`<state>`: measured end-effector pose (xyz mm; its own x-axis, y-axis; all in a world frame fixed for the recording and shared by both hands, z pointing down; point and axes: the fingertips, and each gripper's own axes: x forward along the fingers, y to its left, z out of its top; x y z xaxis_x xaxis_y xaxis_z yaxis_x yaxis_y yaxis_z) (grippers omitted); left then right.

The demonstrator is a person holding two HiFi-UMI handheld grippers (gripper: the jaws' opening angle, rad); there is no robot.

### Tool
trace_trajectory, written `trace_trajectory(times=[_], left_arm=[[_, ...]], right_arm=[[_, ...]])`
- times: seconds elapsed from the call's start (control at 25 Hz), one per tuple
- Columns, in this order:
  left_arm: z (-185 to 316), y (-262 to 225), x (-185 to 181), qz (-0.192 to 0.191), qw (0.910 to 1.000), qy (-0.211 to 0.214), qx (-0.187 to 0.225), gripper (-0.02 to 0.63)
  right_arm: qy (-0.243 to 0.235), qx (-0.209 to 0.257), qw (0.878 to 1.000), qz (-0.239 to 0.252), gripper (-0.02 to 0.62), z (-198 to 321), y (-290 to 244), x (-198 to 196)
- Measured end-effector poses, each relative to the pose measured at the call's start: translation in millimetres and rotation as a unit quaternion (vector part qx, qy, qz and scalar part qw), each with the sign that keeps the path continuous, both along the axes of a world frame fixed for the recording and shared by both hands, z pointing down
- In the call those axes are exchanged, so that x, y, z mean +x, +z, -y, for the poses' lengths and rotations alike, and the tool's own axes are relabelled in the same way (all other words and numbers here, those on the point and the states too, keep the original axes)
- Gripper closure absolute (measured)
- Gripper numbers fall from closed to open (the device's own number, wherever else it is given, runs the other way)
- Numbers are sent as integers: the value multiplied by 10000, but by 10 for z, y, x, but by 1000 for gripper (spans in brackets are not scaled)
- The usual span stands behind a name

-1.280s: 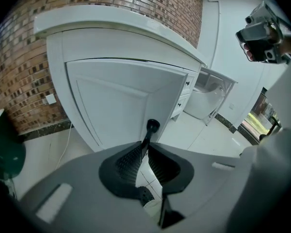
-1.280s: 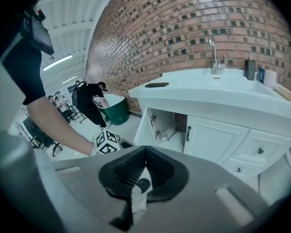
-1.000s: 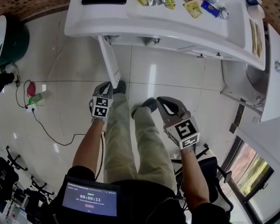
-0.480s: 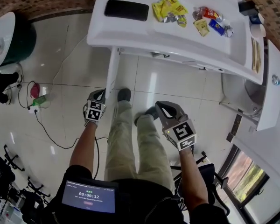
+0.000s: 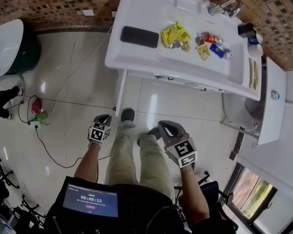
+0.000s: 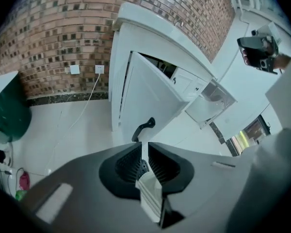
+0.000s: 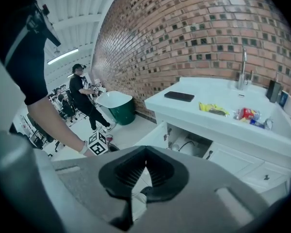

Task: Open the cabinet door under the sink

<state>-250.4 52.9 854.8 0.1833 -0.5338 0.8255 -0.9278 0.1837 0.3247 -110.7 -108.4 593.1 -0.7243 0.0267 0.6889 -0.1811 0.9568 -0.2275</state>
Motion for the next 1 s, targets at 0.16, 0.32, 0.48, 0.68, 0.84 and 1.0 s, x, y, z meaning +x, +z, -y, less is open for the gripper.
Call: trace_trajectory(times=[0.16, 0.32, 0.48, 0.68, 0.84, 1.0], left_arm=[[31, -677, -49, -41, 9975, -196, 680, 594], [86, -1574, 116, -82, 9855, -420, 1641, 595], [-23, -2510, 605, -303, 9613, -562, 2680, 595], [-296, -3406, 1628, -638, 9323, -443, 3532, 595], [-502, -3985, 2388, -705, 9225, 70, 3794, 595], [-706, -4419, 2795, -609, 9178, 504, 3890, 595]], right_arm=[[-22, 77, 9999, 97, 609, -130, -293, -35], [-321, 85, 9989, 341, 609, -501, -533, 111], [-529, 56, 9972, 516, 609, -977, -698, 500], [-496, 303, 9962, 655, 609, -1406, -1058, 1303], [52, 33, 9978, 654, 609, -1826, -1130, 2187], [624, -252, 9957, 633, 609, -2154, -1085, 2785]])
